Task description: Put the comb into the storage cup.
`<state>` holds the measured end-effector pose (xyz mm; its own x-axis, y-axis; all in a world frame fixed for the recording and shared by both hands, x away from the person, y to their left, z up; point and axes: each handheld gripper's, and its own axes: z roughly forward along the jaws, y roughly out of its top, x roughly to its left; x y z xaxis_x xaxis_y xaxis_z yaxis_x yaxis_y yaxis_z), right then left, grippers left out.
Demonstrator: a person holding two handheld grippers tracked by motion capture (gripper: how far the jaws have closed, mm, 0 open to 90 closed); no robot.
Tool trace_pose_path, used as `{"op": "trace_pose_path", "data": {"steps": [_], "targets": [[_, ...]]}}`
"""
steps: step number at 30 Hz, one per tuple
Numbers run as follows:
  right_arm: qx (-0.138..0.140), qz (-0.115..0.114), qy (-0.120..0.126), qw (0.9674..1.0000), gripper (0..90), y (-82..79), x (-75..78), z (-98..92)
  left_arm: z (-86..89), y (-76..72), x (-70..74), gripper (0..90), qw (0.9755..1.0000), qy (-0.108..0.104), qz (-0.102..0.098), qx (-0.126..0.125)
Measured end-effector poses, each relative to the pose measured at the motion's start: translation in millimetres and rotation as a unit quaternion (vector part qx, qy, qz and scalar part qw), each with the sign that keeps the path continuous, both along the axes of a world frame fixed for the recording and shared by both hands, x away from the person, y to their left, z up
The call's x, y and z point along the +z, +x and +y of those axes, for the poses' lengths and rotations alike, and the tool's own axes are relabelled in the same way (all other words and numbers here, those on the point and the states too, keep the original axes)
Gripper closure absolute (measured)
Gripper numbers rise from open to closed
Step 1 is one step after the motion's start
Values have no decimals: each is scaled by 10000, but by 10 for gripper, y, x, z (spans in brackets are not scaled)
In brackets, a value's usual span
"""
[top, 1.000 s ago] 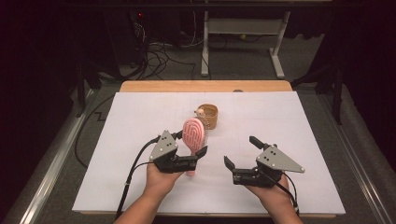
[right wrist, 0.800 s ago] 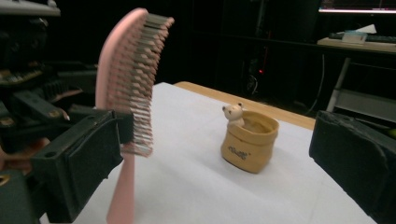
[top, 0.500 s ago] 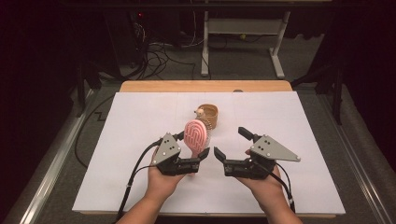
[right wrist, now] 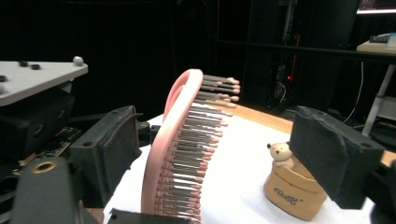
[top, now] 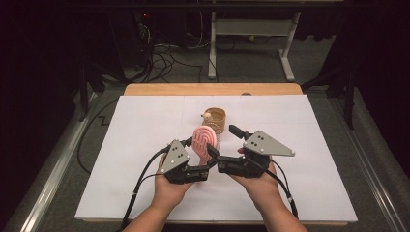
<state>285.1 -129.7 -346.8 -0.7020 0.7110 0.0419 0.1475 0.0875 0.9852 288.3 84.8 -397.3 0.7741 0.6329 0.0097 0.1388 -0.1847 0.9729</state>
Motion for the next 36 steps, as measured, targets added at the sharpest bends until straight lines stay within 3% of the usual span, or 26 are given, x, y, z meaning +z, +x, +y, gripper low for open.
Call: {"op": "trace_pose_path", "data": {"steps": [3, 10, 23, 36], "targets": [[-1, 57, -5, 10000, 247, 25, -17, 36, 0, -1, 0, 193, 10000, 0, -1, 13], [25, 287, 52, 9996, 269, 78, -33, 85, -8, -13, -1, 193, 10000, 14, -16, 20], [398, 524, -66, 9978, 373, 86, -90, 200, -32, -33, -1, 193, 10000, 59, -63, 41], [334, 649, -51, 9973, 466, 108, -112, 211, -33, -35, -17, 193, 9998, 116, -104, 98]]}}
